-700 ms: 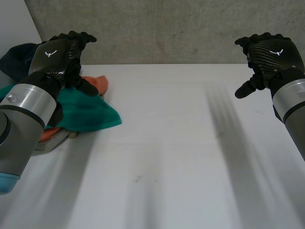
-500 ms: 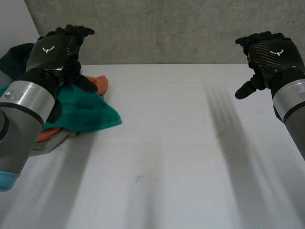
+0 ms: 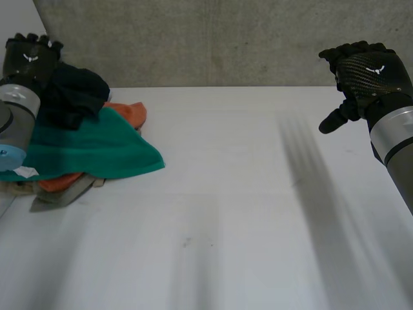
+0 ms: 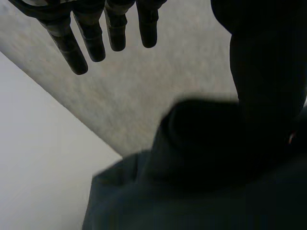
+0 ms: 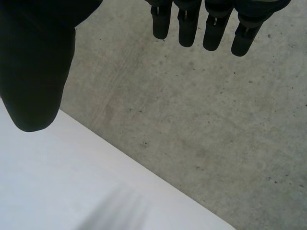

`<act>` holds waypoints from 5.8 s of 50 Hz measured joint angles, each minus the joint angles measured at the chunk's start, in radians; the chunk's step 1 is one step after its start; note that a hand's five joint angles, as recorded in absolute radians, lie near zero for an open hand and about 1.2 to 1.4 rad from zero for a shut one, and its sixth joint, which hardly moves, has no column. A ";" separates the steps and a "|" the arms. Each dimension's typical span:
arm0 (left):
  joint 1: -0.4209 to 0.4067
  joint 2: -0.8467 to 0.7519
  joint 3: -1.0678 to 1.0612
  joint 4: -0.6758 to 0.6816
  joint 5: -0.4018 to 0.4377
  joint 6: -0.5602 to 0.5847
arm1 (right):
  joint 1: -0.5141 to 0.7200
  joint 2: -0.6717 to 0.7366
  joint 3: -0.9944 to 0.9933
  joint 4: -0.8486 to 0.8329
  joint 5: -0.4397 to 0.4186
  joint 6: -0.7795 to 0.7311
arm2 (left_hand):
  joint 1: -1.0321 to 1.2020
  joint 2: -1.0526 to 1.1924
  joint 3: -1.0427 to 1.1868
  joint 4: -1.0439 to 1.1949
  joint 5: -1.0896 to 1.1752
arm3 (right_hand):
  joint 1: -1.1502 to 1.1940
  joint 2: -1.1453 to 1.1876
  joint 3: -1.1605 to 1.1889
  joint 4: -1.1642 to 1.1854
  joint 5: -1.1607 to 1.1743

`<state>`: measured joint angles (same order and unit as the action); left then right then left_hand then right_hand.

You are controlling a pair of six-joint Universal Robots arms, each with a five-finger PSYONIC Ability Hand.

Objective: Fold the laundry.

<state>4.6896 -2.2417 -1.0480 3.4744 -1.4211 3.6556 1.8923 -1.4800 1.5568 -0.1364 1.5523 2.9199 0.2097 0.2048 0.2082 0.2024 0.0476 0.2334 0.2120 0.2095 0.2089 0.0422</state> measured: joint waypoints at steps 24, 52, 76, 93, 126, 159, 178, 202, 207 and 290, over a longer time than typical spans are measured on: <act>-0.089 0.033 0.088 -0.009 -0.001 -0.043 | -0.002 0.006 -0.004 -0.002 -0.001 -0.005 | 0.937 0.990 0.977 0.994 0.919 | 0.000 0.000 0.000 0.000 0.000; -0.767 -0.016 0.044 -0.146 -0.003 -0.562 | -0.117 0.007 -0.057 0.004 -0.001 -0.007 | 0.184 0.215 0.222 0.217 0.191 | 0.000 0.000 0.000 0.000 0.000; -0.535 0.401 -0.404 -0.285 -0.005 -0.396 | -0.051 0.079 -0.041 0.342 -0.111 -0.400 | 0.056 0.045 0.048 0.046 0.022 | 0.000 0.000 0.000 0.000 0.000; -0.466 0.273 -0.615 -0.214 0.003 -0.166 | 0.087 0.254 0.027 0.155 -0.102 -0.380 | 0.056 0.047 0.048 0.047 0.026 | 0.000 0.000 0.000 0.000 0.000; -0.813 0.225 -0.692 -0.041 -0.287 -0.219 | 0.081 0.936 -0.781 0.310 -0.399 -0.556 | 0.659 0.647 0.640 0.641 0.613 | 0.079 0.101 0.103 0.103 0.095; -0.582 0.119 -0.232 0.082 -0.353 0.017 | 0.107 0.410 -0.434 0.462 -0.026 -0.328 | 0.932 0.991 0.981 0.995 0.944 | 0.863 0.963 0.969 0.986 0.956; -0.551 0.133 -0.306 0.048 -0.284 0.012 | 0.220 0.449 -0.342 0.329 -0.003 -0.149 | 0.096 0.089 0.086 0.087 0.062 | 0.027 0.032 0.031 0.033 0.006; -0.714 0.597 -0.897 -0.236 -0.248 -0.320 | -0.080 0.215 0.132 0.134 -0.377 -0.755 | 0.227 0.235 0.231 0.241 0.225 | 0.257 0.273 0.282 0.284 0.279; -0.724 0.557 -0.928 -0.253 -0.208 -0.353 | -0.099 0.247 0.181 0.029 -0.436 -0.748 | 0.227 0.234 0.231 0.239 0.222 | 0.262 0.283 0.290 0.295 0.289; -0.775 0.430 -0.659 -0.298 -0.187 -0.489 | 0.004 0.133 -0.215 0.506 -0.017 -0.479 | 0.210 0.223 0.226 0.217 0.196 | 0.863 0.970 0.980 0.987 0.967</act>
<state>3.9149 -1.8113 -1.7072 3.1764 -1.6084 3.1661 1.8960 -1.3475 1.3415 0.3698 1.5351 2.4405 0.4201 0.4280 0.4338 0.4196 0.2438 1.0966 1.1821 1.1898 1.1963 1.0096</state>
